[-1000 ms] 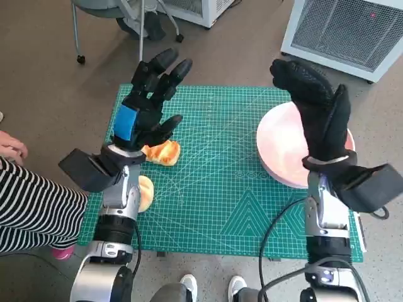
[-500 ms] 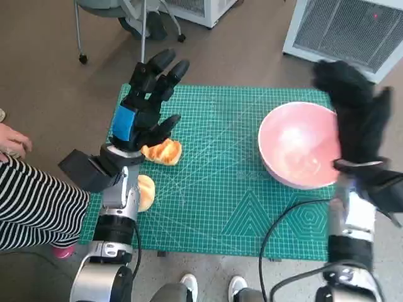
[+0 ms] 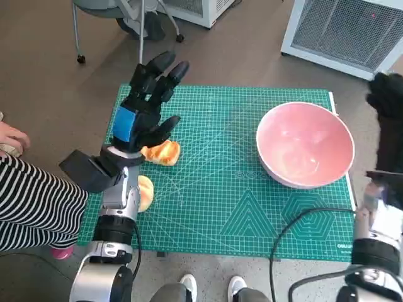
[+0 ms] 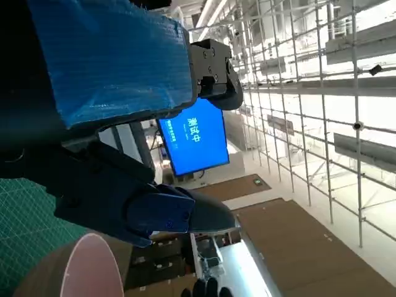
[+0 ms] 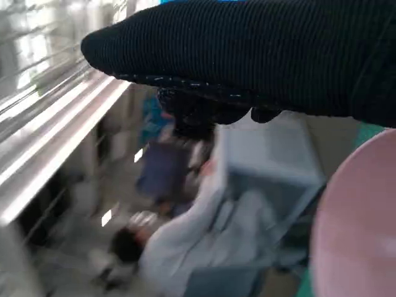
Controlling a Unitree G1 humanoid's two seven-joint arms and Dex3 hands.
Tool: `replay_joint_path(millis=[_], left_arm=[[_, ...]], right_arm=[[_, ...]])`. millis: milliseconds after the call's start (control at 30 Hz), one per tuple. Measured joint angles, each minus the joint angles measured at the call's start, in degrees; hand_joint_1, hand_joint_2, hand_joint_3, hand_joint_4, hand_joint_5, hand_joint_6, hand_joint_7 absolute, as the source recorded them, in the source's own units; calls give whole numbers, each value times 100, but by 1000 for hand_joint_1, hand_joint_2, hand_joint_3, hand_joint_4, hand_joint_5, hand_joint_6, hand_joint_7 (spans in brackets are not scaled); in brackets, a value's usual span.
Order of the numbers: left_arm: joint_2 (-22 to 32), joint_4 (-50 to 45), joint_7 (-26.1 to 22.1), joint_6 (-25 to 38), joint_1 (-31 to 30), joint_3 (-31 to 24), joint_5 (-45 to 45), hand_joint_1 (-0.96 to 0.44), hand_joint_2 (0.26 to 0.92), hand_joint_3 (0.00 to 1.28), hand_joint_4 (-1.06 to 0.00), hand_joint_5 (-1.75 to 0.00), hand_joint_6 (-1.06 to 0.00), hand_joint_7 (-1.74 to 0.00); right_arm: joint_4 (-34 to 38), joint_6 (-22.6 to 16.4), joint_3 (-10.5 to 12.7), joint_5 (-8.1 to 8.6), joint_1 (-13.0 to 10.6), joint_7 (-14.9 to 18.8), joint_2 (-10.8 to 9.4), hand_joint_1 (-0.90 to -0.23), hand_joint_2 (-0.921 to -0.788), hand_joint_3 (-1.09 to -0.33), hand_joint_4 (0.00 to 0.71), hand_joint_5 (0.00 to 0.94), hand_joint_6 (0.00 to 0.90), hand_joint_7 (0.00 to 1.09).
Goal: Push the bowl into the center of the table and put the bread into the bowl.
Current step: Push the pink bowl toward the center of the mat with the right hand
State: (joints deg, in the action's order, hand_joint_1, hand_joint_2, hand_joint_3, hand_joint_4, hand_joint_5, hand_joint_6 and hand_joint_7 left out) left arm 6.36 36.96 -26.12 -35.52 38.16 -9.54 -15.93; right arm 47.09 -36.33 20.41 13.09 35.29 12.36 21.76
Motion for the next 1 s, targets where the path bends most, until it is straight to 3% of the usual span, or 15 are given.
replay_joint_path(millis=[300, 633, 1000], left_arm=[[-1, 17, -19, -1, 1, -16, -1, -639, 921, 275, -226, -172, 0, -624], [29, 17, -16, -1, 0, -37, 6, -655, 921, 284, -235, -159, 0, -624], [153, 4, 49, -5, -14, -51, 21, -676, 921, 285, -249, -129, -19, -580]], right_arm=[[1036, 8, 195, 36, 196, -92, 179, -685, -921, -792, 103, 4, 8, 325], [1950, 463, 319, 71, 513, -84, 200, -640, -921, -820, 106, 5, 18, 309], [2394, 943, 492, 270, 729, -7, -98, -634, -921, -837, 104, 1, 50, 307]])
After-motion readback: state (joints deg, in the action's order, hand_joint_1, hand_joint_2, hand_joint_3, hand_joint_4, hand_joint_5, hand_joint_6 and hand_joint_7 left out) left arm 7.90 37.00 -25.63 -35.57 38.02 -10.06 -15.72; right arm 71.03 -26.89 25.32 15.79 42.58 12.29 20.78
